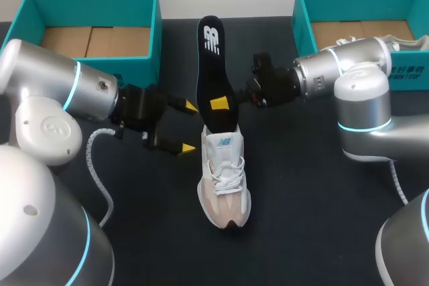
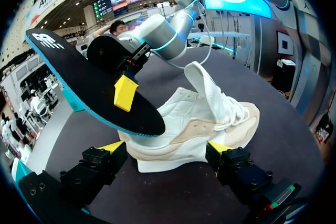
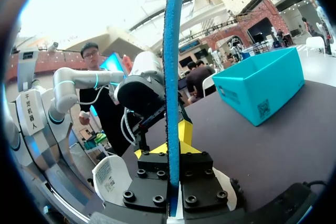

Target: Take the shoe out of the shoebox, open the shoe tongue, remove and reinsert the insole, then place the shoe into the shoebox

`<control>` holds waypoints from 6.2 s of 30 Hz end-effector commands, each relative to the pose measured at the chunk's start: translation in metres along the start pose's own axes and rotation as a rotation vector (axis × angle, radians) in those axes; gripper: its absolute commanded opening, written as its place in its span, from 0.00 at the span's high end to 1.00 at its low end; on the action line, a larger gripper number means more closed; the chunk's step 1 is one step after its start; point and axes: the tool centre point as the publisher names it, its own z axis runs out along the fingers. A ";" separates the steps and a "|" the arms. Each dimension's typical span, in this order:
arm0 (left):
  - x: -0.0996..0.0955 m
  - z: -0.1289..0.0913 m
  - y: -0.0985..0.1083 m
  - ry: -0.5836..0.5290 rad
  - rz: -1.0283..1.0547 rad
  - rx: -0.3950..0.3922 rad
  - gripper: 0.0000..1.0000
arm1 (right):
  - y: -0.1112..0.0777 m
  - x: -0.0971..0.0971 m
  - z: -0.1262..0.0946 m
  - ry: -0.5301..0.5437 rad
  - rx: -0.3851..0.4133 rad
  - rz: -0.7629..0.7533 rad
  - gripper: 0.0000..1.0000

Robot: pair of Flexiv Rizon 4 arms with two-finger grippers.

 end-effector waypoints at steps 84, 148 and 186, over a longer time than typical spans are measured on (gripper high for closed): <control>0.000 0.003 -0.001 -0.002 0.000 -0.003 0.00 | -0.055 0.018 0.013 -0.023 0.139 0.190 1.00; 0.000 0.003 -0.001 -0.002 0.000 -0.003 0.00 | -0.061 0.039 0.020 -0.026 0.265 0.321 0.76; 0.000 0.003 -0.001 -0.002 0.000 -0.003 0.00 | -0.080 0.047 0.016 -0.035 0.290 0.427 0.92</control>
